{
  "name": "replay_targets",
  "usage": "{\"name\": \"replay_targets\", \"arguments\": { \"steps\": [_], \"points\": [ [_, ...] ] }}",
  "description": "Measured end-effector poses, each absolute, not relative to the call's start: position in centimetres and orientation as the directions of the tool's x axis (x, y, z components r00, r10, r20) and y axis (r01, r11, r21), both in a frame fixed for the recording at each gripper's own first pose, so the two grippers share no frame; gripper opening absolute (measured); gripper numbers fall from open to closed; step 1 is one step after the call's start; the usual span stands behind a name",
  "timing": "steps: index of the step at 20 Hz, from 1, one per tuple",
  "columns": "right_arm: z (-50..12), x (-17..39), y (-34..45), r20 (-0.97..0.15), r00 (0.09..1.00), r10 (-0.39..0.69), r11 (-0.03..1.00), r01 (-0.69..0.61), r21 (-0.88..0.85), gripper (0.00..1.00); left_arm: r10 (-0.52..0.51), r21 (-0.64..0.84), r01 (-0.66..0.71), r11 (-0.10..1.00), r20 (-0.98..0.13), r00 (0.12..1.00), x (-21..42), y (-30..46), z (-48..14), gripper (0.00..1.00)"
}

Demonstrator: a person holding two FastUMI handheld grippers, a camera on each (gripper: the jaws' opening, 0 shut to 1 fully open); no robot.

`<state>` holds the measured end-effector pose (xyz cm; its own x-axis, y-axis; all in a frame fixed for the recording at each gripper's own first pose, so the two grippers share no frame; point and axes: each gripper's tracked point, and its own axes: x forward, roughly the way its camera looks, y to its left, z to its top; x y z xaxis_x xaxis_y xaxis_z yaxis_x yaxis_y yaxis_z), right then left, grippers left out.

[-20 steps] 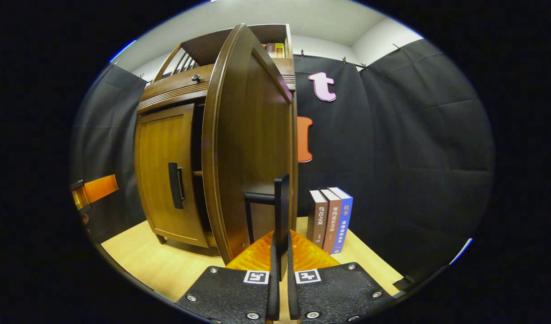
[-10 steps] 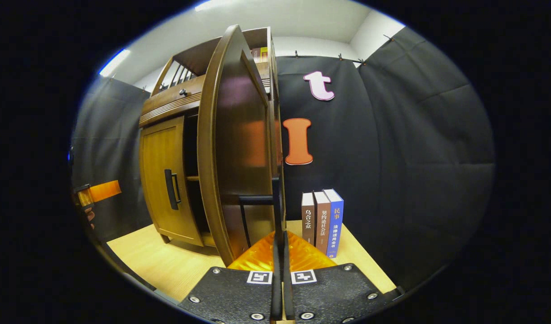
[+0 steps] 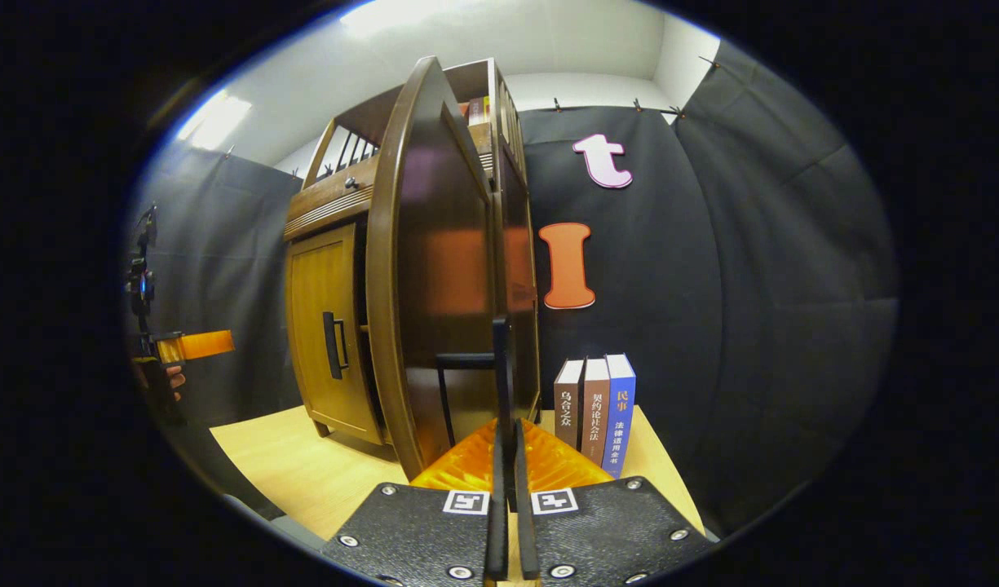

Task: Open the right door of the double-door shoe cabinet with the right hand, and open the left door with the left hand.

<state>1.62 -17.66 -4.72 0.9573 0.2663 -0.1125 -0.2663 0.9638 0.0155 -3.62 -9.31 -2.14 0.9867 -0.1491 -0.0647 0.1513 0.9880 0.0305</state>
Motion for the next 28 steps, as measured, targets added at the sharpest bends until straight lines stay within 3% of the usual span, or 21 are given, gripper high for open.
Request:
{"name": "replay_targets", "arguments": {
  "steps": [4,5,6,12,18,19,20,25,27,28],
  "points": [
    [-5.5,0.0,-18.0,-0.141,0.963,0.230,0.973,-0.227,0.036,0.05,-0.148,0.016,0.149,0.989,-0.065,0.987,-4.1,-9.4,-2.2,0.94],
    [-5.5,-0.7,-18.0,-0.147,0.966,0.211,0.978,-0.208,0.035,0.15,-0.146,0.016,0.147,0.989,-0.065,0.987,-4.3,-9.3,-2.3,0.94],
    [-5.5,-1.3,-18.1,-0.151,0.970,0.191,0.982,-0.189,0.029,0.04,-0.145,0.017,0.146,0.989,-0.068,0.987,-4.3,-9.3,-2.3,0.94],
    [-4.2,-5.8,-16.8,-0.155,0.984,0.090,0.996,-0.090,0.010,0.01,-0.134,0.011,0.136,0.991,-0.082,0.988,-4.3,-8.8,-2.7,0.94],
    [-2.2,-7.3,-11.0,-0.137,0.986,0.096,0.994,-0.088,0.060,0.01,-0.139,-0.025,0.138,0.990,-0.084,0.987,-2.5,-8.8,-2.3,0.97],
    [-1.9,-7.2,-9.8,-0.126,0.986,0.110,0.992,-0.101,0.076,0.12,-0.137,-0.017,0.136,0.991,-0.077,0.988,-2.1,-8.7,-2.0,0.94],
    [-1.9,-6.9,-8.6,-0.119,0.985,0.127,0.988,-0.115,0.101,0.02,-0.134,-0.011,0.133,0.991,-0.072,0.988,-1.6,-8.5,-1.8,0.94],
    [-4.0,-6.0,-7.9,-0.153,0.985,0.080,0.996,-0.071,0.063,0.66,-0.130,-0.046,0.127,0.991,-0.065,0.989,0.6,-7.6,-1.1,0.94],
    [-3.7,-6.0,-7.0,-0.141,0.986,0.086,0.995,-0.078,0.063,0.70,-0.133,-0.044,0.131,0.990,-0.063,0.989,2.3,-7.2,-0.9,0.95],
    [-3.5,-6.1,-6.5,-0.136,0.986,0.099,0.994,-0.091,0.066,0.98,-0.137,-0.039,0.134,0.990,-0.061,0.989,3.4,-7.3,-0.9,0.96]
  ]
}}
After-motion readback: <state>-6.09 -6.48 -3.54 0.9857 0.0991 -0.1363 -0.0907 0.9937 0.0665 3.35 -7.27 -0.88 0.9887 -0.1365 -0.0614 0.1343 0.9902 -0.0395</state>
